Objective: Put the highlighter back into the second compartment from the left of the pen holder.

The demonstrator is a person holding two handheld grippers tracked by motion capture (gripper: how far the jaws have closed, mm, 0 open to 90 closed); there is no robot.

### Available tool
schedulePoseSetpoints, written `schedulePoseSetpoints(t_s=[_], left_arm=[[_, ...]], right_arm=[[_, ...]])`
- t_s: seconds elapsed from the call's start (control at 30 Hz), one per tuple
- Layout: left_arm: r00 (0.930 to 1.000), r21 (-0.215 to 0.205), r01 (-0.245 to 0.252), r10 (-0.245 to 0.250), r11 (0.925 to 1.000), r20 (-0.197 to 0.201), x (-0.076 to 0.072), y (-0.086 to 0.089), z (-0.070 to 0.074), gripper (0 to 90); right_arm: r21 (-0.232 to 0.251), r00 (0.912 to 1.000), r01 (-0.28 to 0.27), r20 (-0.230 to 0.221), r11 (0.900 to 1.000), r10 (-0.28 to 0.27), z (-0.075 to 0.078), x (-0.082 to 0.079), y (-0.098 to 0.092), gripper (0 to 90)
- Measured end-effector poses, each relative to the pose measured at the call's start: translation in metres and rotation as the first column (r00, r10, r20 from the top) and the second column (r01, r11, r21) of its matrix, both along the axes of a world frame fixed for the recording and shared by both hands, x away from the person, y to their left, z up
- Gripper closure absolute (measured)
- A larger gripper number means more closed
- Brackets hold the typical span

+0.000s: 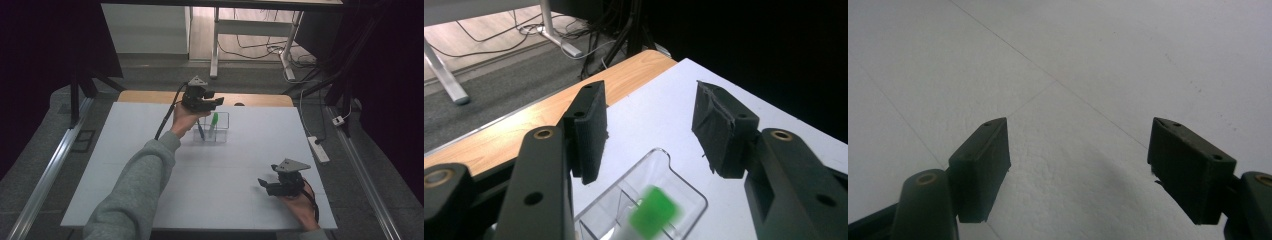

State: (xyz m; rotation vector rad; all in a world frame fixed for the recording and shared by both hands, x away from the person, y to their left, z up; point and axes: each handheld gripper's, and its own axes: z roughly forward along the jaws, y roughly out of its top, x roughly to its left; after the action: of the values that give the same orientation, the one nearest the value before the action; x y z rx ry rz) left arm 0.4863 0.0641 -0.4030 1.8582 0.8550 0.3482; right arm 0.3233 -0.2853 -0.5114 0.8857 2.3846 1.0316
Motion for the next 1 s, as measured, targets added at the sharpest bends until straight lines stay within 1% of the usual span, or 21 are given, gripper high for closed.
schedulePoseSetpoints(t_s=[0.13, 0.23, 0.4, 0.53, 0.63, 0.77, 0.9, 1.0], left_arm=[[0.9999, 0.000, 0.002, -0.002, 1.0000, -0.014, -0.005, 0.007, 0.002, 47.3], [0.9999, -0.001, 0.004, -0.004, 1.0000, -0.012, -0.009, 0.012, 0.003, 48.1], [0.9997, -0.010, 0.015, -0.015, 0.9998, -0.017, -0.017, 0.021, 0.003, 48.5], [0.9998, 0.004, 0.017, -0.017, 0.9998, -0.004, -0.026, 0.028, 0.005, 48.9], [0.9998, -0.003, 0.019, -0.019, 0.9998, -0.002, -0.033, 0.035, 0.004, 49.3], [0.9996, 0.012, 0.030, -0.030, 0.9995, 0.000, -0.044, 0.044, 0.001, 49.3], [0.9993, 0.033, 0.035, -0.035, 0.9988, 0.013, -0.055, 0.053, 0.003, 49.4], [0.9993, 0.034, 0.034, -0.035, 0.9989, 0.016, -0.062, 0.061, 0.004, 49.4]], right_arm=[[-0.003, 1.0000, 0.000, -0.001, 1.000, 0.000, 0.000, 0.000, 0.000, 24.3], [0.004, 1.0000, 0.002, -0.001, 1.000, -0.002, 0.000, 0.000, 0.000, 24.3], [-0.001, 1.0000, 0.003, 0.000, 1.000, -0.003, 0.000, 0.000, 0.001, 24.3], [0.003, 1.0000, 0.001, -0.001, 1.000, -0.001, 0.000, 0.000, 0.001, 24.4], [0.006, 1.0000, 0.001, 0.000, 1.000, -0.001, 0.000, 0.000, 0.001, 24.3], [0.005, 1.0000, 0.001, -0.002, 1.000, -0.001, 0.000, 0.001, 0.001, 24.3], [0.010, 1.0000, 0.001, 0.003, 1.000, -0.001, 0.000, 0.001, 0.000, 24.3], [0.021, 1.0000, 0.006, -0.001, 1.000, -0.006, 0.001, 0.000, -0.002, 24.3]])
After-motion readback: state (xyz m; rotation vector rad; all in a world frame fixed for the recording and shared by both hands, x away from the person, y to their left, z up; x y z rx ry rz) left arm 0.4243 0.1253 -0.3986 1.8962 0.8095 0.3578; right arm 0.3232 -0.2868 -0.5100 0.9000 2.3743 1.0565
